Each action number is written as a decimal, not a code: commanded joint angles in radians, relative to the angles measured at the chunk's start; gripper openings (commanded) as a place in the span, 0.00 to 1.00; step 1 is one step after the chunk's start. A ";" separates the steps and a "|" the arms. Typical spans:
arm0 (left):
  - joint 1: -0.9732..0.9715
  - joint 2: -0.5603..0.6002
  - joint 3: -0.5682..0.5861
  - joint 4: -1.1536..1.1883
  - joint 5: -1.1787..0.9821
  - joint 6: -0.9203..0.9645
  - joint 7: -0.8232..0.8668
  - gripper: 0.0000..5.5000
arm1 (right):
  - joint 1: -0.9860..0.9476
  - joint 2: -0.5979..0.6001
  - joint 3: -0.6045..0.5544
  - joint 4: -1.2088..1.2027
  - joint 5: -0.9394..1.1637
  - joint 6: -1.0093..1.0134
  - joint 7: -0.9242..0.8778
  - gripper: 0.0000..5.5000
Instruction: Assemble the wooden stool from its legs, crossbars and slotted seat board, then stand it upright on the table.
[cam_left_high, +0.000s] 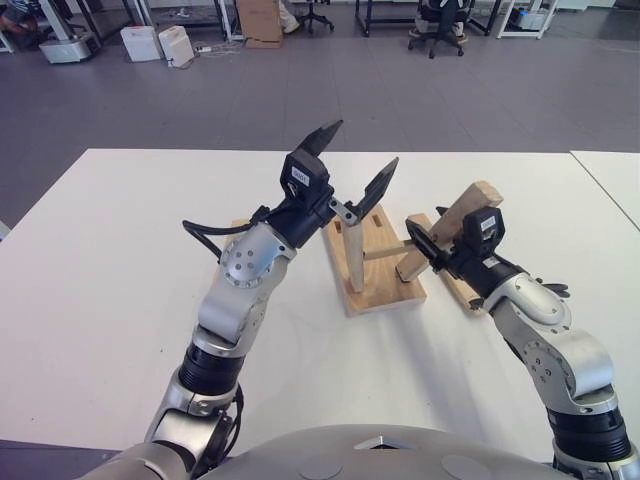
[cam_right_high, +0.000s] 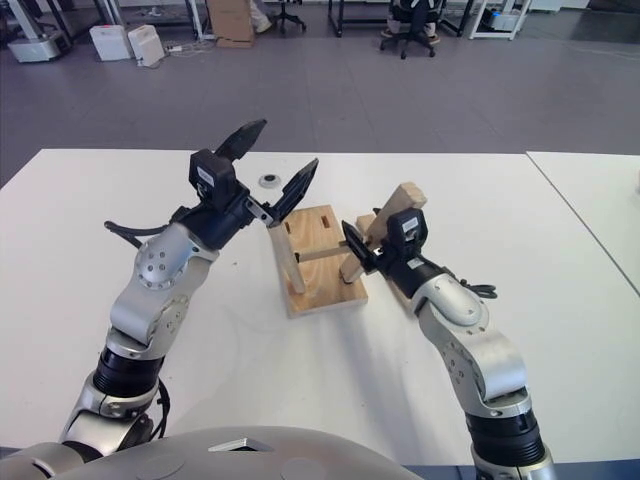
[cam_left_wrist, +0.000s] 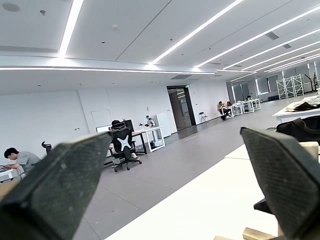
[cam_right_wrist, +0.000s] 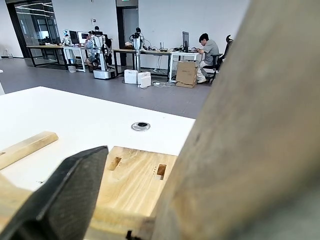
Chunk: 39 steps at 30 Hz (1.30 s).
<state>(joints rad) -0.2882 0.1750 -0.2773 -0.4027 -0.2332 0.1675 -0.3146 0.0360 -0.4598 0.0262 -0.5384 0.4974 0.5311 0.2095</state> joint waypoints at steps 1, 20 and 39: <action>0.058 0.029 -0.101 0.078 0.072 0.080 -0.041 0.86 | -0.003 0.038 0.016 -0.003 0.080 0.047 0.071 0.59; -0.001 0.161 0.019 0.022 -0.120 0.287 -0.106 0.86 | -0.261 -0.186 -0.174 0.202 0.467 0.300 0.160 0.59; 0.037 0.353 0.343 0.194 -0.182 0.284 -0.098 0.86 | -0.345 -0.169 0.035 0.368 0.298 0.168 0.398 0.59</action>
<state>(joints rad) -0.3375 0.4726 0.1150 -0.2437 -0.5009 0.4492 -0.3920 -0.3778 -0.6535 0.0162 -0.0061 0.7491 0.7094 0.5158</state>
